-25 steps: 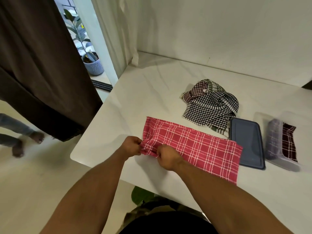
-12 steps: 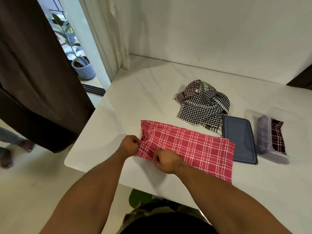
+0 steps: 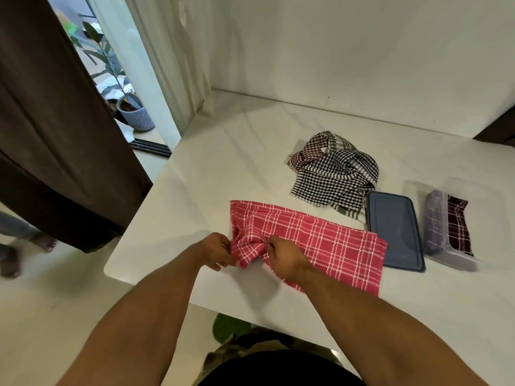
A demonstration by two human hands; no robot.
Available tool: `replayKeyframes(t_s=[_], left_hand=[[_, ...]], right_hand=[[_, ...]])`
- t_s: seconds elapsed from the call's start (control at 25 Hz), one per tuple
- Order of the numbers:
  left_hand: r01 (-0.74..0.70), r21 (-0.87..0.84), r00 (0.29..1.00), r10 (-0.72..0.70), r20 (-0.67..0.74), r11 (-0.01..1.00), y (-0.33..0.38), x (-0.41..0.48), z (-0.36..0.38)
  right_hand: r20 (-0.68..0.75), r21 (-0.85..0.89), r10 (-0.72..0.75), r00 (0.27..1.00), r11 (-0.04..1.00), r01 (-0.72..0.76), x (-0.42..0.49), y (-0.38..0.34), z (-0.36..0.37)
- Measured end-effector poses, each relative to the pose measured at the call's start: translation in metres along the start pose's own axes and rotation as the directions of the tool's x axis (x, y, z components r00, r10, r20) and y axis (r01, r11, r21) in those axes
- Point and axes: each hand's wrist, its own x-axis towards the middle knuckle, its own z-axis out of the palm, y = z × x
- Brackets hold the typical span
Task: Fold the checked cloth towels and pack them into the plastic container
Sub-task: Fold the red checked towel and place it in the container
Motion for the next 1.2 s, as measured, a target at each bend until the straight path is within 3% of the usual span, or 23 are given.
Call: replayKeyframes(t_s=[0.12, 0.28, 0.44, 0.52, 0.6, 0.68, 0.72, 0.76, 0.84, 0.92, 1.04, 1.2], left_hand=[[0.076, -0.032, 0.996, -0.075, 0.047, 0.997, 0.001, -0.005, 0.000], [0.065, -0.298, 0.997, -0.075, -0.023, 0.952, 0.009, -0.011, 0.005], [-0.075, -0.663, 0.980, -0.068, -0.187, 0.745, 0.022, -0.008, 0.006], [-0.170, -0.711, 0.955, -0.062, -0.289, 0.682, 0.027, -0.002, 0.005], [-0.238, -0.551, 0.915, -0.005, -0.403, 0.800, 0.027, 0.000, 0.003], [-0.160, -0.040, 0.889, 0.127, -0.439, 0.986, 0.017, 0.001, -0.003], [-0.055, 0.226, 0.904, 0.145, -0.402, 0.973, 0.014, -0.002, -0.005], [0.042, 0.381, 0.921, 0.111, -0.372, 0.923, 0.009, -0.003, -0.007], [0.136, 0.413, 0.921, 0.039, -0.388, 0.900, 0.004, -0.002, -0.010], [0.141, 0.389, 0.891, 0.055, -0.450, 0.910, 0.011, 0.001, -0.011], [0.029, 0.429, 0.826, 0.220, -0.519, 0.903, 0.032, 0.011, -0.011], [-0.102, 0.568, 0.771, 0.426, -0.474, 0.817, 0.059, 0.030, -0.011]], right_hand=[[0.010, -0.028, -0.048, 0.999, 0.998, 0.048, -0.005, 0.002, -0.004], [0.092, -0.265, -0.137, 0.986, 0.951, 0.157, -0.013, 0.001, -0.005], [0.087, -0.390, -0.218, 0.972, 0.890, 0.235, -0.011, -0.009, -0.005], [0.087, -0.424, -0.273, 0.958, 0.860, 0.284, -0.010, -0.015, -0.003], [0.090, -0.429, -0.290, 0.953, 0.852, 0.300, -0.010, -0.019, -0.003], [0.190, -0.370, -0.270, 0.944, 0.871, 0.323, -0.013, -0.021, -0.004], [0.268, -0.334, -0.255, 0.929, 0.880, 0.337, -0.015, -0.020, -0.005], [0.320, -0.303, -0.245, 0.915, 0.889, 0.344, -0.017, -0.020, -0.006], [0.303, -0.268, -0.218, 0.928, 0.915, 0.303, -0.019, -0.016, -0.010], [0.175, -0.255, -0.157, 0.972, 0.946, 0.199, -0.016, -0.008, -0.018], [-0.051, -0.223, 0.023, 0.998, 0.974, -0.034, -0.009, 0.014, -0.040], [-0.280, -0.373, 0.199, 0.939, 0.879, -0.297, -0.001, 0.054, -0.074]])
